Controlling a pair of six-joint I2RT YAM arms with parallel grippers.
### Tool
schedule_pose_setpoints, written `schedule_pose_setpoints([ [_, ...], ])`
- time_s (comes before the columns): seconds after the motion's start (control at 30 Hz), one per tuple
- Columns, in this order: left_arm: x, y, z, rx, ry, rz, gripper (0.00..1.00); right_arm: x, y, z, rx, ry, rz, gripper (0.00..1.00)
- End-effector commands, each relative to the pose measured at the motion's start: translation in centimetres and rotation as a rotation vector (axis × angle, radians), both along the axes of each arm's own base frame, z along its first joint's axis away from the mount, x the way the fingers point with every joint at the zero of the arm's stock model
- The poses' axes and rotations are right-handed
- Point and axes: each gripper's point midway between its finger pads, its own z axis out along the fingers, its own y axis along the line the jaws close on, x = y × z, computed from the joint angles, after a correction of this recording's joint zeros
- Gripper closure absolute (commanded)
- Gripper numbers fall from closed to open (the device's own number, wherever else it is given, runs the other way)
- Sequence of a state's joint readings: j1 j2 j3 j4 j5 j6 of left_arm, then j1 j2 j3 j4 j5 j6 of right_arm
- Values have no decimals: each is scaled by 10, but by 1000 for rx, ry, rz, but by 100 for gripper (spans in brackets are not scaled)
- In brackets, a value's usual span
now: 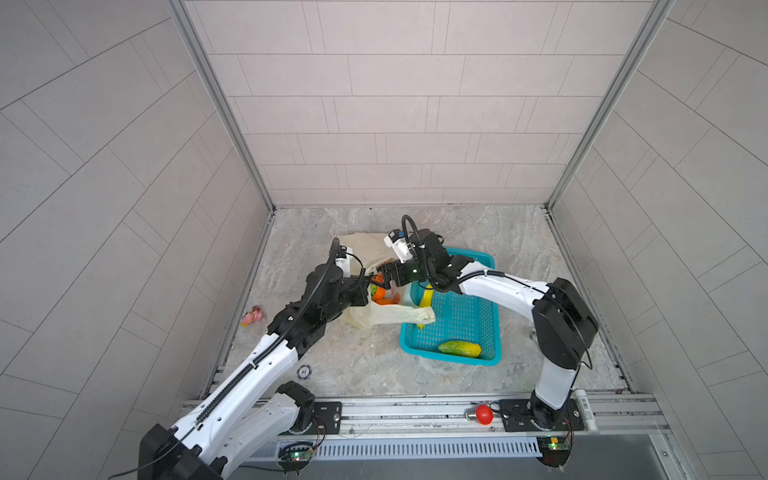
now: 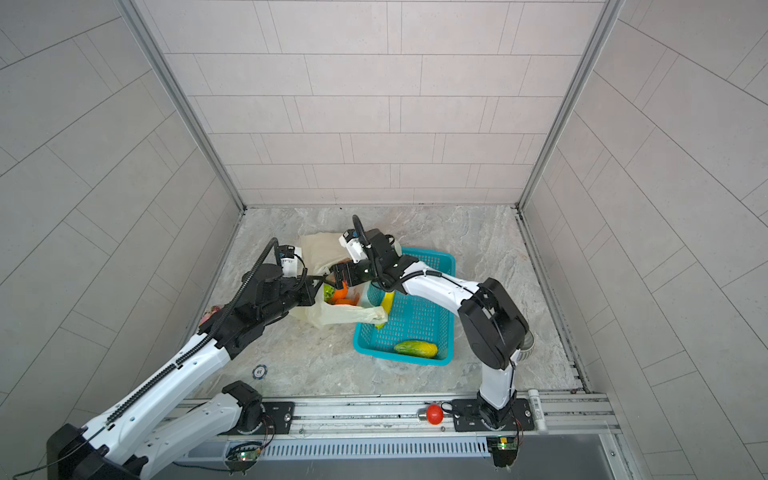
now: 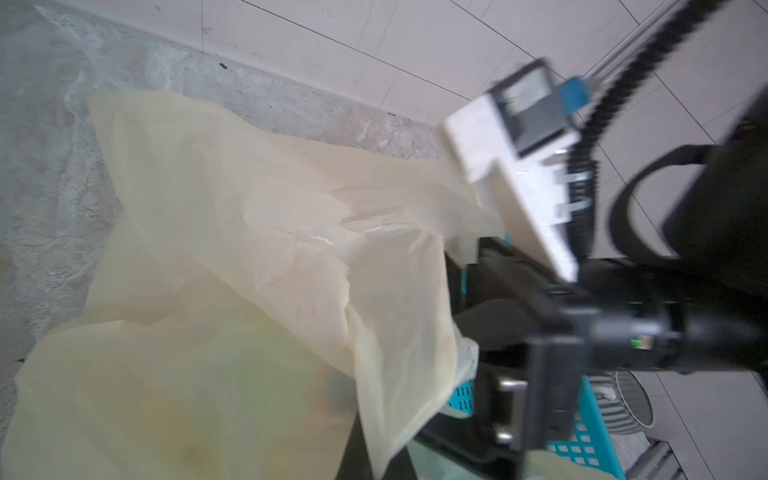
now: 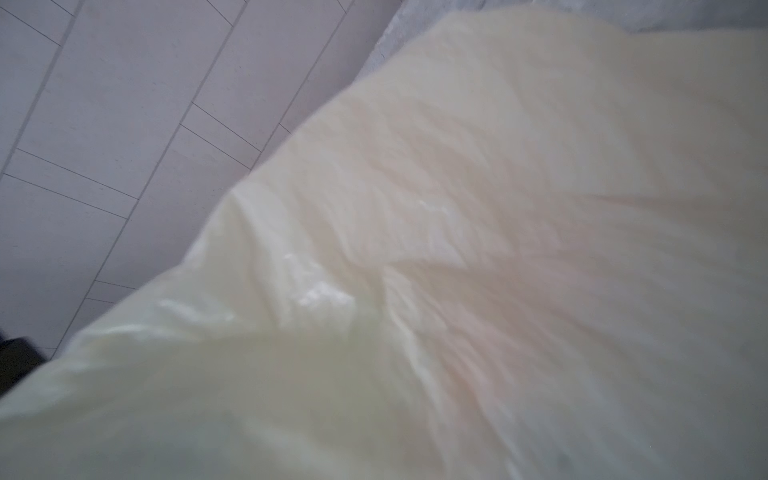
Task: Place the fruits into the plastic bag
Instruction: 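Carry the green custard apple into the bag mouth and release it, then move the right gripper back over the basket to the green cucumber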
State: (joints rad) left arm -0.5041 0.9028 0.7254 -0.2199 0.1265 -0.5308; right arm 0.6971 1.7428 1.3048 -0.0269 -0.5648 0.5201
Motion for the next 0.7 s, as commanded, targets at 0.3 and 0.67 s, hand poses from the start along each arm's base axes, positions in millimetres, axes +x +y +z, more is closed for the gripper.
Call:
schedule_pose_setpoints([
  [0.3,2,16,-3,32,1,79,100,-33,-56,16,-169,-134,-48,2],
  [0.67,5,18,-9,46,4,94,100,-61,-161,12,-365,-208,-271,14],
])
